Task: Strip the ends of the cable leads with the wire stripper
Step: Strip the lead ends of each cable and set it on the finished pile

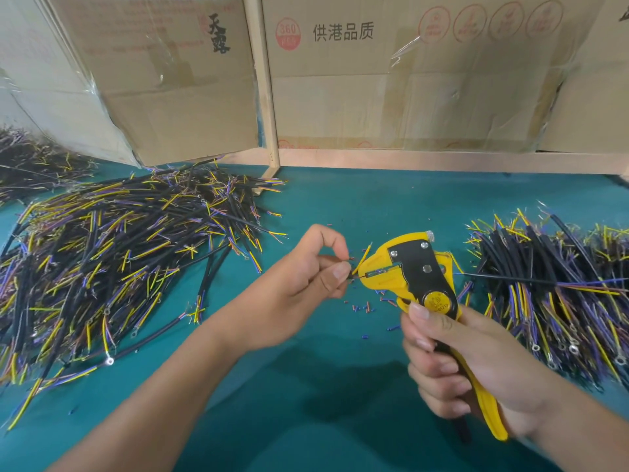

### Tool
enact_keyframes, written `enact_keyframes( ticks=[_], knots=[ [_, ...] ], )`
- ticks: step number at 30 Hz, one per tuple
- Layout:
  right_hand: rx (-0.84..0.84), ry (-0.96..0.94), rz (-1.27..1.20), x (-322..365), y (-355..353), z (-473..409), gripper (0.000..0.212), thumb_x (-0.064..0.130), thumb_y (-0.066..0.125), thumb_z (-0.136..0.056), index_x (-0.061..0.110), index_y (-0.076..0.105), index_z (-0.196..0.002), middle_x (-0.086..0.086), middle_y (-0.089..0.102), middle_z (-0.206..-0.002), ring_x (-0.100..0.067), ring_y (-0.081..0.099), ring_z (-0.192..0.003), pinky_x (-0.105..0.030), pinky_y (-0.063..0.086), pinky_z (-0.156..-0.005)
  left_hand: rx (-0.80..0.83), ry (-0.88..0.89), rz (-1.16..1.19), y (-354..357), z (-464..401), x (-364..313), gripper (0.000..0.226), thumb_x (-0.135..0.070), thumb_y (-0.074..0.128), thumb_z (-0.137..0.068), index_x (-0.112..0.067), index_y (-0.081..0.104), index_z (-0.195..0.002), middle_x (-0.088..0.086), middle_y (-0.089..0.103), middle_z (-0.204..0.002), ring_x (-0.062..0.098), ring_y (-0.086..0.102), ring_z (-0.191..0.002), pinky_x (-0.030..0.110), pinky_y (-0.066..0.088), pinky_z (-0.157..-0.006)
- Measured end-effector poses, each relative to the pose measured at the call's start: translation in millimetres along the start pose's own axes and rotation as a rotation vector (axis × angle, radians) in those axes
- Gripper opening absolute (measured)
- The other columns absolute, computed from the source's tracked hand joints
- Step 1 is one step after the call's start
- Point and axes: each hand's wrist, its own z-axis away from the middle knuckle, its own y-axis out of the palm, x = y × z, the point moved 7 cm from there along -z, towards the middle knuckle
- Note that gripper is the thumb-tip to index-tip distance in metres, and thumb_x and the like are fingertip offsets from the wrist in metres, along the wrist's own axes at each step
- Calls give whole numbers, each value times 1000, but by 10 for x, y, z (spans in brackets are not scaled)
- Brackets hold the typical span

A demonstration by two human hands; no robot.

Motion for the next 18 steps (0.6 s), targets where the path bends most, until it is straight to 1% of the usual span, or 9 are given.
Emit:
enact_keyframes(
  ticks=[3,6,7,8,11,12,14,16,18],
  knots=[
    [-5,1,1,-5,-9,3,45,46,75,-80,12,48,-67,-1,27,-56,-12,25,-39,-20,30,-42,16,-2,5,-9,12,11,13,-22,35,-104,-9,34,-106,-13,40,-68,6,31,-63,13,31,-63],
    [7,-15,-22,16,5,2,46,45,80,-77,13,48,-66,-1,27,-54,-11,25,-38,-20,30,-40,14,-1,-14,-58,19,30,6,-13,34,-105,-7,34,-105,-12,40,-69,0,34,-58,8,32,-59],
    [-1,-35,-65,60,-31,18,48,44,85,-73,14,49,-65,0,28,-53,-10,26,-37,-19,31,-38,-15,0,-2,-142,30,25,1,-8,35,-104,-7,35,-103,-9,40,-70,-1,35,-57,7,32,-57],
    [-24,-63,-111,134,-86,37,50,44,90,-67,15,49,-64,2,28,-52,-9,26,-35,-19,31,-36,-83,-7,16,-278,43,23,3,-6,36,-103,-9,37,-102,-5,40,-69,-1,33,-56,8,32,-55],
    [-117,-151,-122,340,-229,111,57,47,94,-60,16,46,-62,5,28,-51,-7,25,-34,-20,30,-33,-276,-47,48,-635,102,68,3,-17,37,-101,-16,40,-100,-5,39,-65,10,23,-52,20,22,-46],
    [-112,-160,-119,344,-229,108,57,47,93,-62,15,46,-63,4,28,-51,-8,26,-35,-21,30,-34,-280,-39,39,-623,92,63,4,-19,37,-101,-17,41,-101,-5,38,-64,9,22,-52,20,22,-46],
    [-74,-141,-122,250,-177,53,53,43,91,-67,12,48,-66,0,29,-54,-12,29,-38,-24,33,-38,-199,-22,2,-440,51,56,7,-17,35,-103,-15,41,-104,-4,38,-65,3,28,-53,15,27,-49],
    [-21,-94,-142,130,-116,5,46,38,86,-75,9,50,-71,-4,32,-59,-16,33,-44,-30,37,-43,-124,-25,-20,-269,25,67,8,-14,34,-104,-12,40,-107,-8,40,-67,-2,36,-54,8,32,-54],
    [22,-73,-133,59,-77,-19,38,35,81,-81,9,54,-75,-8,35,-64,-21,37,-50,-37,42,-51,-99,-23,-3,-233,22,56,7,-12,33,-104,-11,40,-107,-10,41,-69,-5,40,-55,5,33,-56]
  ],
)
